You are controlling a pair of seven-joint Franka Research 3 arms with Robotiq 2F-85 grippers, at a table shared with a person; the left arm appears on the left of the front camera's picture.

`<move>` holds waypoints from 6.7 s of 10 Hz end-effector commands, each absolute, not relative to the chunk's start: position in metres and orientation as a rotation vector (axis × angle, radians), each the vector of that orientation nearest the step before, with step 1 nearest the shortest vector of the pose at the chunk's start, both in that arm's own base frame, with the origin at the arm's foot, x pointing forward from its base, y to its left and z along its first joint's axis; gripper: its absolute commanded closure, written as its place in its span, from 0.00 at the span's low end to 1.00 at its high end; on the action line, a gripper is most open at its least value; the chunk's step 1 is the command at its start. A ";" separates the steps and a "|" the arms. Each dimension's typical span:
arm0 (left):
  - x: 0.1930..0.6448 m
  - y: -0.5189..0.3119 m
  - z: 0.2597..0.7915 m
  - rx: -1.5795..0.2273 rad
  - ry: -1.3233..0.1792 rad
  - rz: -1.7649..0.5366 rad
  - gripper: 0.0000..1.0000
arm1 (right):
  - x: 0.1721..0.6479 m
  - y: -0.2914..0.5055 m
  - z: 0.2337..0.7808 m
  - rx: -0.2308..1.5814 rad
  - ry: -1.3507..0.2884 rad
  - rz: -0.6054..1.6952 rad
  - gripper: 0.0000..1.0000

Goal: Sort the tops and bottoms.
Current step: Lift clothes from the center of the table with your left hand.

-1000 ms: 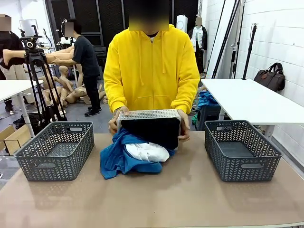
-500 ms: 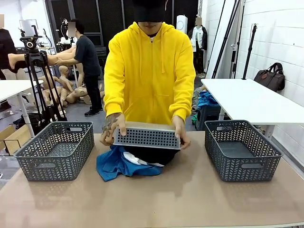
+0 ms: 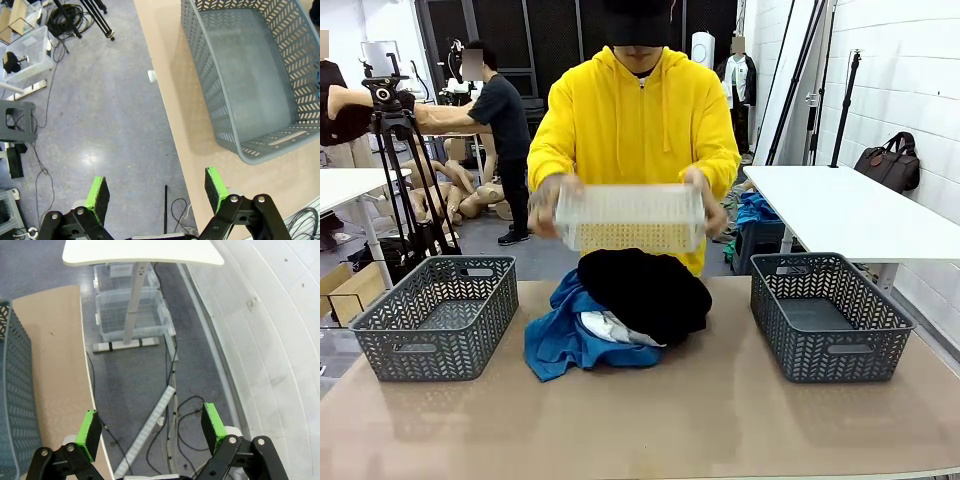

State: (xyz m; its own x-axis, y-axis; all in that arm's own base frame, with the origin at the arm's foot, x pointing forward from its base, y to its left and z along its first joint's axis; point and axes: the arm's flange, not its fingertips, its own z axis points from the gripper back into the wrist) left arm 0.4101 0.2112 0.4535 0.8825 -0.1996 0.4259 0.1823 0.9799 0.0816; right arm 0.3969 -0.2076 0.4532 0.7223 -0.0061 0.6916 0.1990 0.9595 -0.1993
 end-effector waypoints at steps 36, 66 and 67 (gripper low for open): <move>0.408 0.216 0.452 0.026 -0.457 -0.213 0.00 | 0.396 -0.208 0.454 -0.270 -0.747 -0.110 0.00; 0.436 0.162 0.515 0.024 -0.523 -0.476 0.00 | 0.396 -0.208 0.454 -0.270 -0.747 -0.110 0.00; 0.444 0.139 0.532 0.037 -0.521 -0.565 0.00 | 0.396 -0.208 0.454 -0.270 -0.747 -0.110 0.00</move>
State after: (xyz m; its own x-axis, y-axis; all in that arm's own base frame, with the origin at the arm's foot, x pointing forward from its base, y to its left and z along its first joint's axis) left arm 0.4356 0.1424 0.5201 0.7690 -0.4416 0.4622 0.4123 0.8952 0.1694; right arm 0.3971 -0.2072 0.4536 0.7219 -0.0048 0.6920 0.1982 0.9595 -0.2000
